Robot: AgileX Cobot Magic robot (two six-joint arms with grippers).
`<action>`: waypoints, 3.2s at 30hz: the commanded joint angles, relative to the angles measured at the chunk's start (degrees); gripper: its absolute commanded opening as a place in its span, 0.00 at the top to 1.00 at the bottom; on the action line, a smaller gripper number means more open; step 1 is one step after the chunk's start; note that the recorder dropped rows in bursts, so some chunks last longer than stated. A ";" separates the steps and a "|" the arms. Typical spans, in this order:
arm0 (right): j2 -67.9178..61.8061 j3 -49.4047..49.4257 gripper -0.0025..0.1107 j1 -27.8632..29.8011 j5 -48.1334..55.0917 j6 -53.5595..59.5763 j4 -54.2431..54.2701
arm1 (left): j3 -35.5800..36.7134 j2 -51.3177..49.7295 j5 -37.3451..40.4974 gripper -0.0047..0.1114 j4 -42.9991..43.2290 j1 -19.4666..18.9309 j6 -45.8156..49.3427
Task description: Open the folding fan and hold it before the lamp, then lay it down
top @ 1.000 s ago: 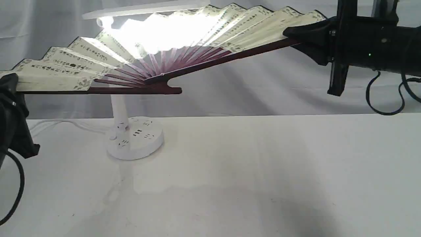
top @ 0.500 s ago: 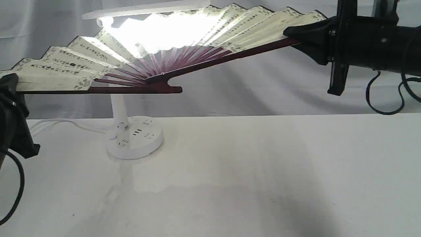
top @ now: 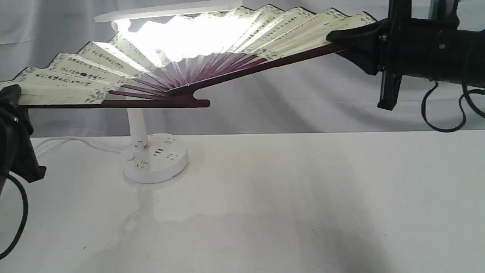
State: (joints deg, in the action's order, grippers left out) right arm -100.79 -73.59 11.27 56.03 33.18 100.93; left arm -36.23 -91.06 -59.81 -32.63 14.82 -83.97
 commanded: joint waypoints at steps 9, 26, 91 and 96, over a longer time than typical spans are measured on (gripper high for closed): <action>0.35 -0.18 0.98 0.62 -4.22 2.53 -0.99 | -0.42 1.11 -3.34 0.96 -5.71 -1.13 -2.78; 0.35 -0.18 0.98 0.62 -4.22 2.53 -0.99 | -0.42 1.11 -3.34 0.96 -5.70 -1.13 -2.89; -4.73 23.49 0.98 8.88 -5.31 13.17 -6.94 | 10.02 -2.93 9.05 0.96 9.19 4.24 3.48; -6.62 23.49 0.98 11.33 -3.86 14.37 -5.94 | 5.05 -10.57 6.35 0.96 8.74 10.21 2.98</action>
State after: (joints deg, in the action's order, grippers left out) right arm -107.01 -50.31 22.01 54.93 43.53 97.73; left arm -29.30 -99.73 -49.56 -24.02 23.04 -79.67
